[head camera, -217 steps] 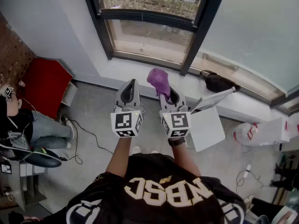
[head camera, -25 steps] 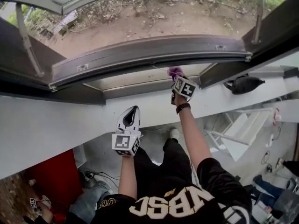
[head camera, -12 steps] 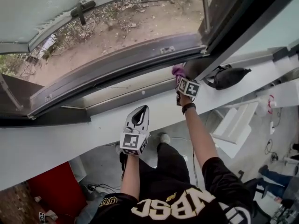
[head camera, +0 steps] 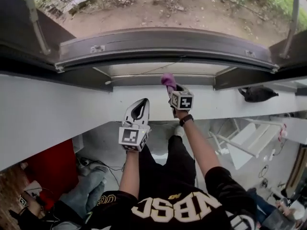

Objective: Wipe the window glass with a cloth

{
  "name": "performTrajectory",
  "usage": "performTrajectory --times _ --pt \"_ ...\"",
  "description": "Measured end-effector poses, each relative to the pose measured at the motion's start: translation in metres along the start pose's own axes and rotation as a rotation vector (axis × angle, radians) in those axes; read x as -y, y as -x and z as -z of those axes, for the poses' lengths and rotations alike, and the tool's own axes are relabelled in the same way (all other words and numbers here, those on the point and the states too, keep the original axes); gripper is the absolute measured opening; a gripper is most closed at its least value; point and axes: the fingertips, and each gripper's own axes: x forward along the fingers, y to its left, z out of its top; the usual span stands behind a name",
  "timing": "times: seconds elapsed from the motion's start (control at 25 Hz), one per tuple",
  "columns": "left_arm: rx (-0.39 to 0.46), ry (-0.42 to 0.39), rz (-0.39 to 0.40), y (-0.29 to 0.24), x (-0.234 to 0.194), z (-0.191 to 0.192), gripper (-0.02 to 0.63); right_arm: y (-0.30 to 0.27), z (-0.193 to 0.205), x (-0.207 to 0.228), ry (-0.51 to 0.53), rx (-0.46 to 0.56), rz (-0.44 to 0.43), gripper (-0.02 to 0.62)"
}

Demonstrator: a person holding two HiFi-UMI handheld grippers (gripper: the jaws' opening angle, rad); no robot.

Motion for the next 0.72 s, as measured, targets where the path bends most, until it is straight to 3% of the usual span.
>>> performTrajectory --times 0.2,0.32,0.4,0.56,0.72 --pt "-0.02 0.099 -0.106 0.082 -0.12 0.014 0.018 -0.099 0.057 -0.181 0.155 -0.14 -0.219 0.074" --pt "-0.003 0.133 -0.115 0.114 -0.149 0.021 0.018 -0.141 0.051 -0.27 0.242 -0.091 -0.306 0.074" --pt "0.004 0.163 -0.121 0.129 -0.157 0.036 0.018 -0.16 0.031 -0.304 0.252 -0.032 -0.333 0.074" --pt "-0.022 0.176 -0.167 0.144 -0.166 0.066 0.018 -0.165 -0.018 -0.331 0.206 0.135 -0.414 0.074" --pt "-0.062 0.168 -0.188 0.119 -0.142 0.072 0.018 -0.129 -0.047 -0.26 0.092 0.233 -0.43 0.074"
